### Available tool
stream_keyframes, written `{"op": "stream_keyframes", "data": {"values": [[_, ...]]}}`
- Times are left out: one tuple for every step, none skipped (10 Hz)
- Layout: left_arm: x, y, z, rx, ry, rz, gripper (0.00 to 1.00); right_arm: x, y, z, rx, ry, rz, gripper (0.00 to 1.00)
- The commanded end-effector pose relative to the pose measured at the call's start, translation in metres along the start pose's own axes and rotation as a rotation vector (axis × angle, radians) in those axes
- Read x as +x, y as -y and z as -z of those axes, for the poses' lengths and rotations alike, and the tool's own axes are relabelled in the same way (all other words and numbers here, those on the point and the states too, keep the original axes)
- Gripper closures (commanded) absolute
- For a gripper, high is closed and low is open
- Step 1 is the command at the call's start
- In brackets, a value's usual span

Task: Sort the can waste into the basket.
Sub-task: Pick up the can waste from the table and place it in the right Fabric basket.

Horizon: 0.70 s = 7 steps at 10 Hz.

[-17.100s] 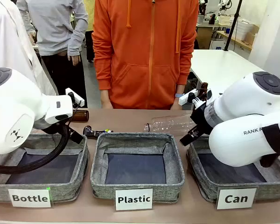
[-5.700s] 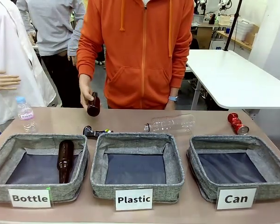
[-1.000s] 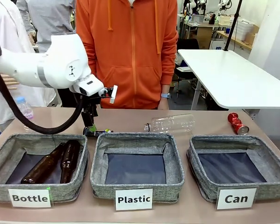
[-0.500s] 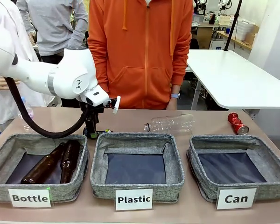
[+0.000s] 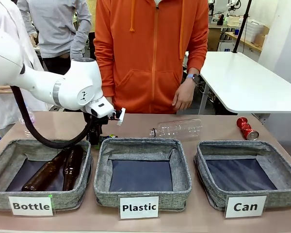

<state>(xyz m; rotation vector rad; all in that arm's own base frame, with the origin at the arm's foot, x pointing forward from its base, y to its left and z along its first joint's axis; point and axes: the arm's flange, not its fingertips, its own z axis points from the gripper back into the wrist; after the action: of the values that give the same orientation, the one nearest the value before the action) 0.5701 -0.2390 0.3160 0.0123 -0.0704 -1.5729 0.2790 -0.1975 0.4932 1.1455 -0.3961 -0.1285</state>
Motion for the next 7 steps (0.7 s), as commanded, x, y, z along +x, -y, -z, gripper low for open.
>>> {"op": "stream_keyframes", "data": {"values": [[0.0016, -0.0047, -0.0018, 0.027, -0.01, -0.013, 0.58, 0.0001, 0.0, -0.0009, 0.018, 0.006, -0.026, 0.0], [0.0012, -0.0048, -0.0016, 0.024, -0.007, -0.012, 0.58, 0.0001, 0.0, -0.0009, 0.018, 0.006, -0.026, 0.0], [0.0017, -0.005, -0.0016, 0.026, -0.008, -0.01, 1.0, 0.0001, 0.0, -0.0009, 0.018, 0.006, -0.026, 0.0], [0.0015, -0.0048, -0.0012, 0.027, -0.013, -0.01, 1.0, 0.0001, 0.0, -0.0009, 0.018, 0.006, -0.026, 0.0], [0.0014, -0.0054, -0.0012, 0.024, -0.013, -0.012, 1.0, 0.0001, 0.0, -0.0009, 0.018, 0.006, -0.026, 0.0], [0.0013, -0.0062, -0.0013, 0.025, -0.016, -0.014, 0.86, 0.0001, 0.0, -0.0009, 0.018, 0.006, -0.026, 0.0], [0.0012, -0.0064, -0.0014, 0.031, -0.018, -0.018, 0.96, 0.0001, 0.0, -0.0009, 0.018, 0.006, -0.026, 0.0]]}}
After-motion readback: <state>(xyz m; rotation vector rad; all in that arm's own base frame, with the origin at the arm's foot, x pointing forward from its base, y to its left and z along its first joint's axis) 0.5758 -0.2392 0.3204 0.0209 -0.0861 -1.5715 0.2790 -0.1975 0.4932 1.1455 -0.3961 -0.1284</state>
